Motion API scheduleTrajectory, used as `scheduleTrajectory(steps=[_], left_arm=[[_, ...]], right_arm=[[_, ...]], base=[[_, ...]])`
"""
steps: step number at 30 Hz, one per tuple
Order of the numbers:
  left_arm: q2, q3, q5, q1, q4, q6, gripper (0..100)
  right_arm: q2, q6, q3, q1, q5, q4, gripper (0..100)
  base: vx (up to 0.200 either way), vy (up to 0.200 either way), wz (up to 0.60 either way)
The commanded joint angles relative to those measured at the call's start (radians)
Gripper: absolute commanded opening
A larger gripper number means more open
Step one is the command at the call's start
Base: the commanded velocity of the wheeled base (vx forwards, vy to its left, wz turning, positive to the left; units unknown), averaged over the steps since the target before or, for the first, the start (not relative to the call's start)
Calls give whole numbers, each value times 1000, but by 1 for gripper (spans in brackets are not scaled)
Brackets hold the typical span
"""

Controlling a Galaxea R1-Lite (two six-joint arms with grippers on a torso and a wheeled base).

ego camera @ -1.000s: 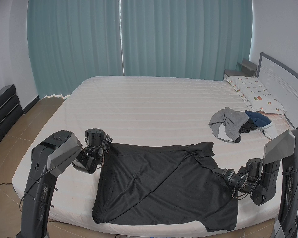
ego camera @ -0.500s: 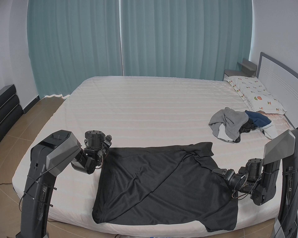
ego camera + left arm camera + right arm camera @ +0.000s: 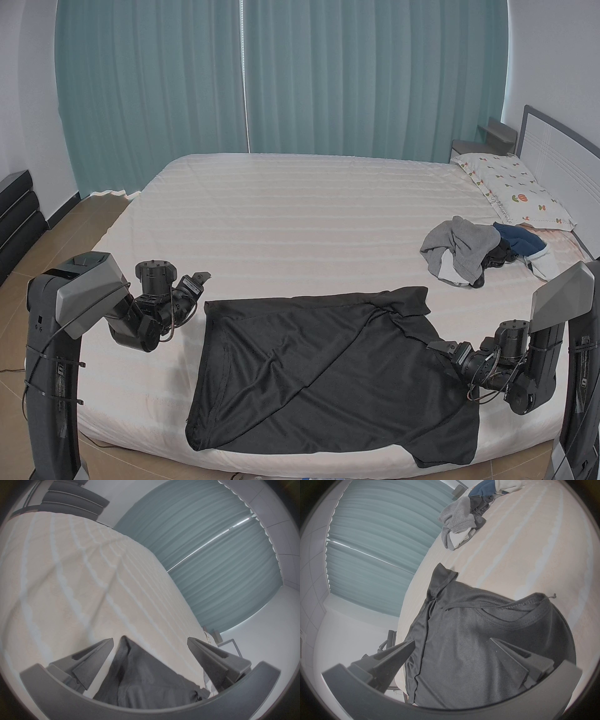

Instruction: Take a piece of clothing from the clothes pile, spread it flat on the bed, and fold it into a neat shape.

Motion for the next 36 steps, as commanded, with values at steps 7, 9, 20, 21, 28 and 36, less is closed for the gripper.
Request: scheduleTrajectory(steps=[7,9,20,21,28,36], left_arm=[[-173,284,-295,3,-8,58,100],[-177,303,-294,-29,-7,58,100],[-151,335,-120,-173,-13,62,100],[-150,335,-117,-175,-11,69,100],[-119,347,-80,-175,-16,185,100],[-68,343,25,-207,-33,257,100]], right_arm=[[0,-1,5,0,0,-16,100],[0,-1,5,0,0,-16,100],[6,-18,5,0,0,-16,100],[6,-18,5,0,0,-16,100],[6,-20,6,0,0,-16,100],[7,-18,6,0,0,-16,100]], base=[[0,0,0],[0,0,0],[0,0,0],[0,0,0],[0,0,0],[0,0,0]])
